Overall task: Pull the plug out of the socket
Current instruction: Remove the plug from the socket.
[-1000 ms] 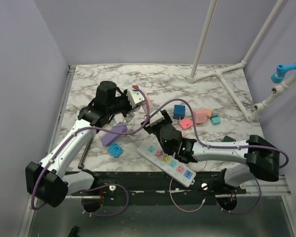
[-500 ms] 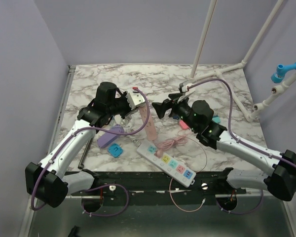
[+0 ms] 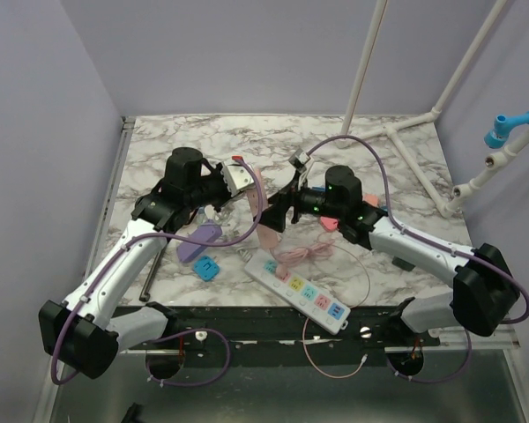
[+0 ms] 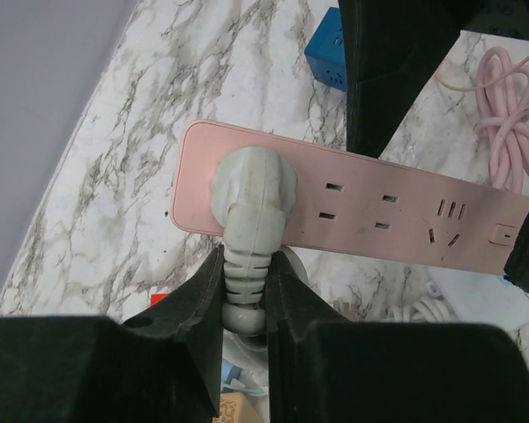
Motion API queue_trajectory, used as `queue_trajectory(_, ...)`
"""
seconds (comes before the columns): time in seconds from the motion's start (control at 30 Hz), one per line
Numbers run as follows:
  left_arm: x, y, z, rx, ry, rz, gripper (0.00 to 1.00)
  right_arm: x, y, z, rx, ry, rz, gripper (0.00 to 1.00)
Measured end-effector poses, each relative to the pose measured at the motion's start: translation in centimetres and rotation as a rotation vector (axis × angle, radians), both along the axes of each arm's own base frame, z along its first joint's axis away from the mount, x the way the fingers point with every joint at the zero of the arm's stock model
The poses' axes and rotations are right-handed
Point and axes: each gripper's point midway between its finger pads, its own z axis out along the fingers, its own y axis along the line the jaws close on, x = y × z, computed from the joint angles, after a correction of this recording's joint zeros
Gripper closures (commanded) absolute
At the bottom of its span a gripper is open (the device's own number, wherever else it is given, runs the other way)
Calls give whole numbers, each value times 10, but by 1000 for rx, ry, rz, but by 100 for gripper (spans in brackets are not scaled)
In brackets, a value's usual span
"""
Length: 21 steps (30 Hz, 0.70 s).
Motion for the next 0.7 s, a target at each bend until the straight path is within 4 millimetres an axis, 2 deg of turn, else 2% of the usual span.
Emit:
queue_trajectory(0.1, 0, 0, 1, -6, -2, 2, 100, 0, 4, -5, 5, 27, 19, 1)
queue_trajectory(0.33, 0, -1, 2, -8, -3, 2, 100, 9, 17, -20, 13, 92, 22, 14)
queue_trajectory(0.43, 0, -1, 2, -11, 0, 2, 100, 13, 21, -19, 31, 101, 13, 27)
queue_trajectory(0.57, -2, -1, 6, -23, -3, 6, 100, 18, 24, -6, 85, 96, -8, 45)
queue_trajectory(0.7, -5, 1, 15, -38, -27, 6, 100, 25, 25, -4, 112, 104, -29, 78)
